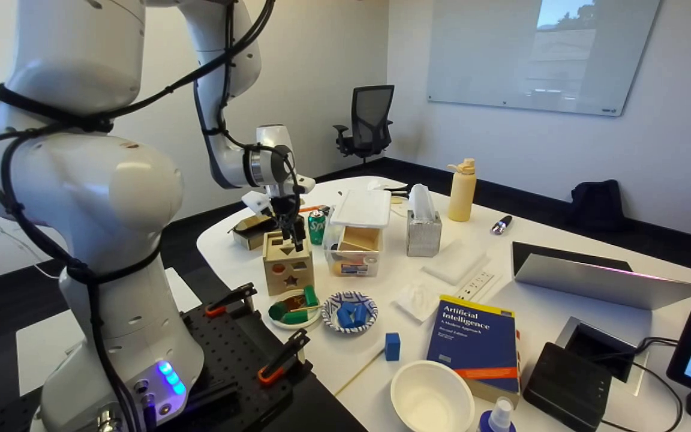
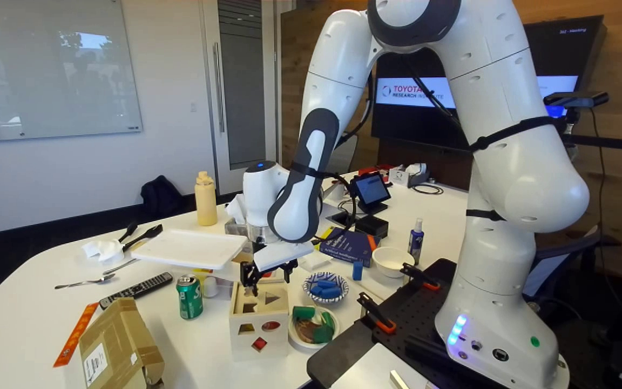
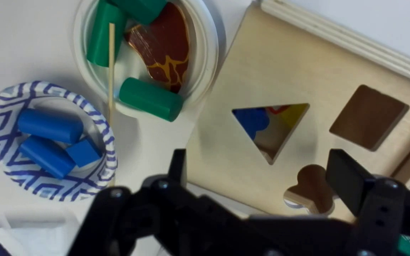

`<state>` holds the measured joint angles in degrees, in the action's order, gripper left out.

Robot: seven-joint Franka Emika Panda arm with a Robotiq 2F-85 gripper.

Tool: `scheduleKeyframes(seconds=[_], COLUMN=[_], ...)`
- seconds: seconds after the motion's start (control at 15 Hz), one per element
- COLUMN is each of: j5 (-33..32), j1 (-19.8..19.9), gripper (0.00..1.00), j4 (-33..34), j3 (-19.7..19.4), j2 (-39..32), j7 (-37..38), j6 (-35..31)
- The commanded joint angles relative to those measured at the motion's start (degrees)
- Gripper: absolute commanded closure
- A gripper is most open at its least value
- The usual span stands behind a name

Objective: Slide open the lid of the shape sorter

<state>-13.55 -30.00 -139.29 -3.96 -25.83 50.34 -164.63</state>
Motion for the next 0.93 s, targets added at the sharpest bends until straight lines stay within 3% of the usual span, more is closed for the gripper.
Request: scheduleKeyframes(seconds=[0.0, 0.33, 0.87], j5=[-0.93, -0.87, -0.75], j1=[-4.30, -12.10, -22.25], gripper=[0.00, 0.00, 0.00], j4=[2.98, 3.79, 2.44], j3=[-3.71, -10.16, -16.29], j2=[-3.14, -5.29, -4.77], j7=[2.55, 4.62, 9.33], j6=[-1.90, -3.59, -1.91])
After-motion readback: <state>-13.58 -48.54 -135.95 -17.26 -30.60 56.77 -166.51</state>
